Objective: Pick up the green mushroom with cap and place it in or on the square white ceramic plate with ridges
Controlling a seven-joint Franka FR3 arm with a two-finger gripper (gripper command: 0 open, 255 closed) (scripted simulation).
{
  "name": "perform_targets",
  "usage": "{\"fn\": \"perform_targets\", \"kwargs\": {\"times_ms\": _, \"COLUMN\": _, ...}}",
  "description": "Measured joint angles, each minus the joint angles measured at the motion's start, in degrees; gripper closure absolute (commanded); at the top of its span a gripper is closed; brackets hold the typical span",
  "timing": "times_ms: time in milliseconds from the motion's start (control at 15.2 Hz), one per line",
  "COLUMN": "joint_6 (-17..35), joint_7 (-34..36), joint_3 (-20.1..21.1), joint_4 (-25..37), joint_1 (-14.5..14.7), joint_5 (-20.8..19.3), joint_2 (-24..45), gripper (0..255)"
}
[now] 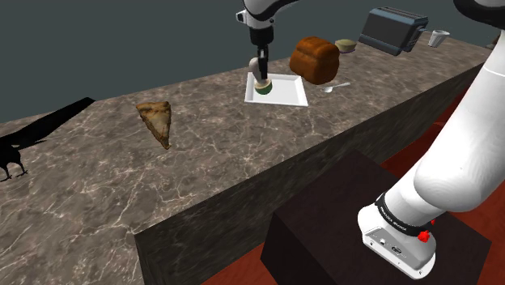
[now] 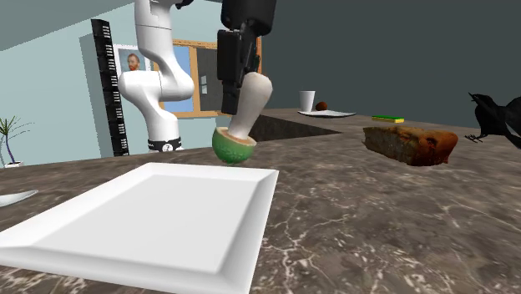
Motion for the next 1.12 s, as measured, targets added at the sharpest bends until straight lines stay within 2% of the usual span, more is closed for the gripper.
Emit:
{"fn": "perform_targets", "kwargs": {"times_ms": 528, "joint_6": 0.13, "joint_7": -9.15, "joint_3": -3.7, "joint_4": 4.81, "joint_1": -5.36, "joint_5": -0.07, "joint_2": 3.42, "gripper": 255}}
{"fn": "perform_targets", "kwargs": {"times_ms": 1122, "joint_6": 6.12, "joint_7": -8.98, "joint_3": -4.11, "joint_4": 1.04, "joint_1": -5.9, "joint_5": -0.56, "joint_2": 5.41, "gripper": 255}}
